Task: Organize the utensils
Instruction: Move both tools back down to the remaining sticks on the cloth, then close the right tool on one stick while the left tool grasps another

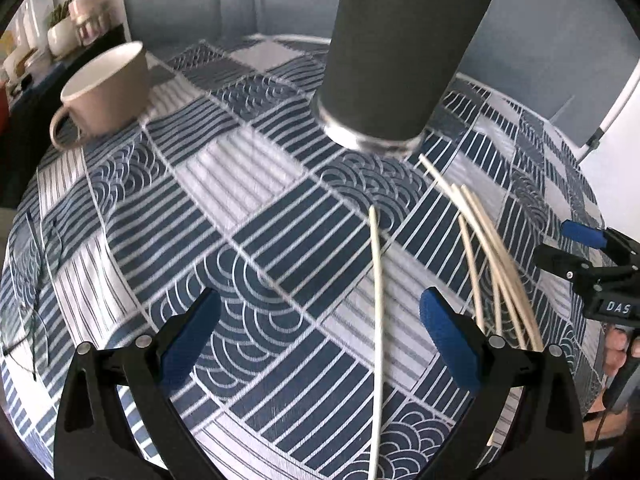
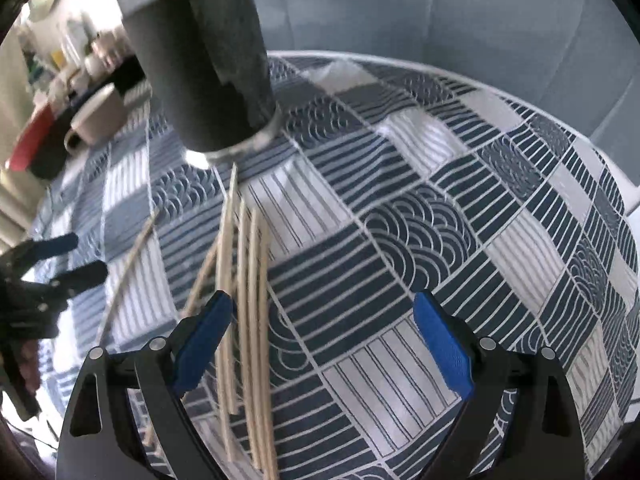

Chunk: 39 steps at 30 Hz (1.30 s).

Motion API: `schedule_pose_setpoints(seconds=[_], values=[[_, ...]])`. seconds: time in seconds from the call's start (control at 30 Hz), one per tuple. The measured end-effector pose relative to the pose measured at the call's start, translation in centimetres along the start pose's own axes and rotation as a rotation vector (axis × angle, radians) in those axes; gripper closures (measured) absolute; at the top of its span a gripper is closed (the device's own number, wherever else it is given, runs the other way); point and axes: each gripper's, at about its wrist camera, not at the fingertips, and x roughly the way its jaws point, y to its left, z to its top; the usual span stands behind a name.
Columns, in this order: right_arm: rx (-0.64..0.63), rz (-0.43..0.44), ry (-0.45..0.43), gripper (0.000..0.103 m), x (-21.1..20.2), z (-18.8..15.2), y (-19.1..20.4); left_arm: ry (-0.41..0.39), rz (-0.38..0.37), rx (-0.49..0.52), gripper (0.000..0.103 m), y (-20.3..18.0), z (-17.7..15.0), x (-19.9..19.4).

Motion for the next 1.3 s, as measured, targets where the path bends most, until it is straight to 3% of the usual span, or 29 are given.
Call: schedule_pose_setpoints(seconds=[0.13,0.37,0.57,0.6,0.7,0.73,0.8,0.87,0.93,0.97,1.0,1.03,1.17,1.3], values=[[-0.001,-0.03,0.042,0.016,1.3,-0.6,-0.4,0.04,0.028,-0.001,0.006,-0.1,-0.8,0.9],[-0.019,-0.028,0.083,0.017,2.4,-0.8,0.0,0.043,0.111,0.091,0.006,-1.3,-1.6,1.4],[-0.003,-0.043,0.118,0.02,2.5,-0.6,0.2,0.056,0.121,0.103,0.004,-1.3,-1.5,1.6],[-0.005,-0.042,0.119,0.023,2.4,-0.5,0.3,0.076,0.12,0.106,0.004,-1.3,-1.3,1.7],[-0.015,-0.037,0.128,0.063,2.0,-0.3,0.6,0.147,0.122,0.099,0.004,-1.3,-0.4,2.2],[-0.019,-0.033,0.138,0.068,1.8,-0.3,0.7,0.167,0.122,0.097,0.004,-1.3,-0.1,2.3],[-0.026,-0.044,0.154,0.092,1.6,-0.4,0.7,0.202,0.118,0.108,0.006,-1.4,0.3,2.5],[-0.012,-0.057,0.168,0.097,1.4,-0.6,0.1,0.197,0.11,0.123,0.017,-1.1,0.3,2.1],[0.013,-0.076,0.184,0.098,1.3,-0.7,-0.7,0.189,0.108,0.123,0.05,-0.4,0.5,1.3],[0.039,-0.077,0.193,0.098,1.1,-0.9,-1.3,0.192,0.106,0.12,0.061,0.2,0.6,0.9],[0.06,-0.077,0.201,0.098,1.0,-1.1,-1.8,0.196,0.103,0.12,0.083,1.0,0.7,0.7],[0.076,-0.071,0.212,0.098,1.0,-1.2,-2.2,0.204,0.093,0.111,0.096,1.5,0.7,0.6],[0.145,-0.007,0.233,0.099,0.6,-1.5,-3.8,0.251,0.002,-0.007,0.098,4.4,0.8,0.1],[0.206,0.055,0.186,0.098,-1.1,-0.9,-4.6,0.247,0.018,0.008,0.098,5.1,1.3,-0.7]])
